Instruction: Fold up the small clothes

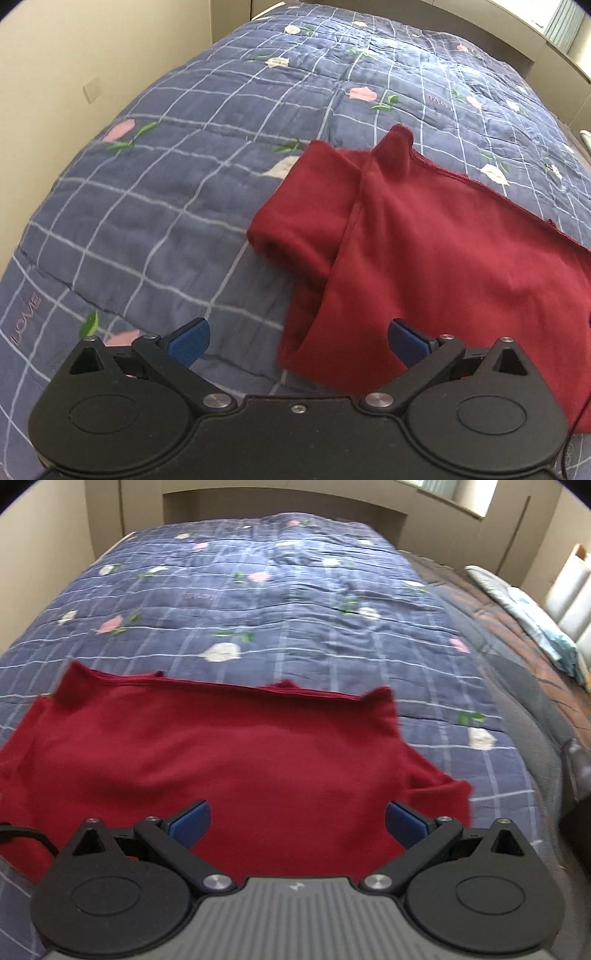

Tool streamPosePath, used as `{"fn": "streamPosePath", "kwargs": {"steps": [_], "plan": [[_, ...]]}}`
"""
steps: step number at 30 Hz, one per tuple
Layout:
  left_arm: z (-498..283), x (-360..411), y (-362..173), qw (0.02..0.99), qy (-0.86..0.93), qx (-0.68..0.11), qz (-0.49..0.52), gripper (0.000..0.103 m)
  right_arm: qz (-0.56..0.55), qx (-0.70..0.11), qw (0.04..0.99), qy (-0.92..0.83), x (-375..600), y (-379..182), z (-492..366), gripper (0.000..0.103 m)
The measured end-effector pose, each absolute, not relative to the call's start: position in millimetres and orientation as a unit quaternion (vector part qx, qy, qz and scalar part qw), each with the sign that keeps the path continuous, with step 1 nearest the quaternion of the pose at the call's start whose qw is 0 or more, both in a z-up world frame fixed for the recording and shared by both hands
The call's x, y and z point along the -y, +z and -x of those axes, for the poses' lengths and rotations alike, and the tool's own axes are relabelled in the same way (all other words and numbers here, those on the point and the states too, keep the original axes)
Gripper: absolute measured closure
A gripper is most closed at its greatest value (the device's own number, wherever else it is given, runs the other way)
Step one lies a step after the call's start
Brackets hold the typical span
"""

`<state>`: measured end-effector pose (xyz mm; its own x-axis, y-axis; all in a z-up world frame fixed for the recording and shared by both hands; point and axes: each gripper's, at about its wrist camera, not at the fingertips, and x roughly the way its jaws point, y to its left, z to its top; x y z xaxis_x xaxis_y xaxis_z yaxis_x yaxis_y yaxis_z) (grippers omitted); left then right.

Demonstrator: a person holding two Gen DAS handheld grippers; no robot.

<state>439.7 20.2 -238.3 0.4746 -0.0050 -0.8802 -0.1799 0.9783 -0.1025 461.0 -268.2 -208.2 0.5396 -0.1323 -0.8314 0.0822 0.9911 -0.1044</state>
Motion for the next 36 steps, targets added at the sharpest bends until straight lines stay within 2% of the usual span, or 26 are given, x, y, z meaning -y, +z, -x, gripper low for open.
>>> {"fn": "streamPosePath", "kwargs": {"steps": [25, 36], "plan": [[-453, -18, -269, 0.841, 0.053, -0.523, 0.128, 0.001, 0.052, -0.521, 0.85, -0.046, 239, -266, -475, 0.0], [-459, -19, -277, 0.833, 0.047, -0.537, 0.126, 0.0, 0.057, -0.438, 0.895, -0.058, 235, -282, -444, 0.0]]}}
